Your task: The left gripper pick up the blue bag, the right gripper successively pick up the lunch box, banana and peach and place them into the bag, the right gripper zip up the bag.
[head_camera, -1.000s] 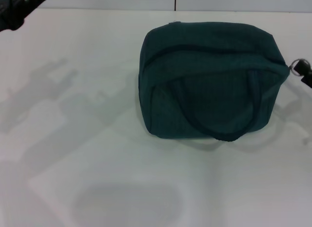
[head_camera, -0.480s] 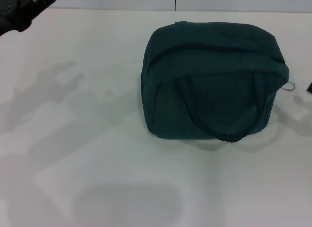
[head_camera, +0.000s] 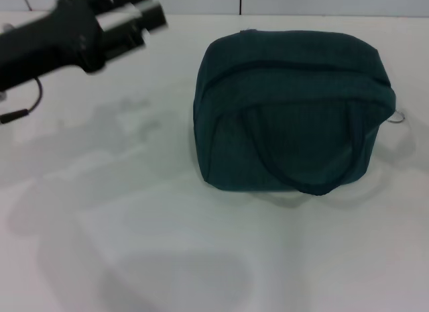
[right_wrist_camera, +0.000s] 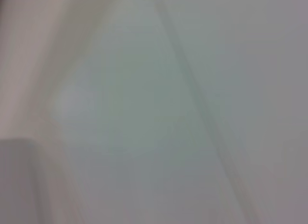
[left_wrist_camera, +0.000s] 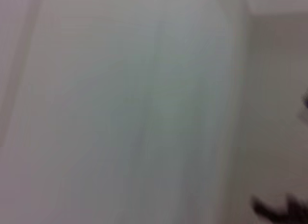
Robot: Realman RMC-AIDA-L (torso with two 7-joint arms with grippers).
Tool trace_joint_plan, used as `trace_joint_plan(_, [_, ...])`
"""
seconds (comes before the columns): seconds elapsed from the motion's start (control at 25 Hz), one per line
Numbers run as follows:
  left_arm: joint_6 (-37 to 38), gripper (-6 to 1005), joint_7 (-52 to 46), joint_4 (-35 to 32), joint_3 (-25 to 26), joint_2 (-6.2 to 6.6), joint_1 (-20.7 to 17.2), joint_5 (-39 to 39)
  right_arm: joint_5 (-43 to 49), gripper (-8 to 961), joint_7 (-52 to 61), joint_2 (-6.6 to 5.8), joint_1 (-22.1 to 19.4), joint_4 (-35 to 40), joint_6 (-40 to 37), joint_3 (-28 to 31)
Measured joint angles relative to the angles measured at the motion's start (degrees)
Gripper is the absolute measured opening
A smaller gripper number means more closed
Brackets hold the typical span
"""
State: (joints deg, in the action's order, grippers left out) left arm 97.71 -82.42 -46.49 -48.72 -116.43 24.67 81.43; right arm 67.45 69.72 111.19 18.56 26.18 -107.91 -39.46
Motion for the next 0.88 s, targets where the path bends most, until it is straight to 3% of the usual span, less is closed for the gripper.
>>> trace_joint_plan(0.12, [2.7,550,-1.6,-0.4,0.0,-0.12,1.8,5.0,3.8,832,10.9,-2.23,4.4,6.8,-1.5,-2.9])
trace_joint_plan(0.24, [4.1,551,-4.1,-2.7,-0.1,-1.54,1.9,8.0,8.0,833,19.7,-4.76,9.2,9.7,-2.0,-6.6])
trace_joint_plan(0.28, [4.2,593,-4.6,-3.7,-0.3,-2.12,1.7,8.4,9.2,833,21.5,-5.37,11.0,9.9,-2.3,-7.7])
trace_joint_plan(0.4, [4.3,721,-3.5,-4.9,-2.6,-3.2,0.5,7.4,13.4,833,23.5,-5.65,14.1,10.2,-2.6,-9.7])
trace_joint_plan(0.52, [4.2,786,-2.5,-4.2,-6.4,-3.22,-0.4,4.7,19.9,834,21.4,-3.27,15.3,13.0,-2.1,-10.2])
trace_joint_plan(0.72, [4.0,843,-1.3,-2.3,-8.1,-3.3,-1.6,4.7,27.8,837,14.6,1.61,13.4,21.3,-1.8,-10.2])
trace_joint_plan(0.88, [3.8,889,2.1,1.5,-7.8,-3.19,-1.9,4.1,28.8,834,13.3,2.86,11.7,23.9,-1.7,-10.4])
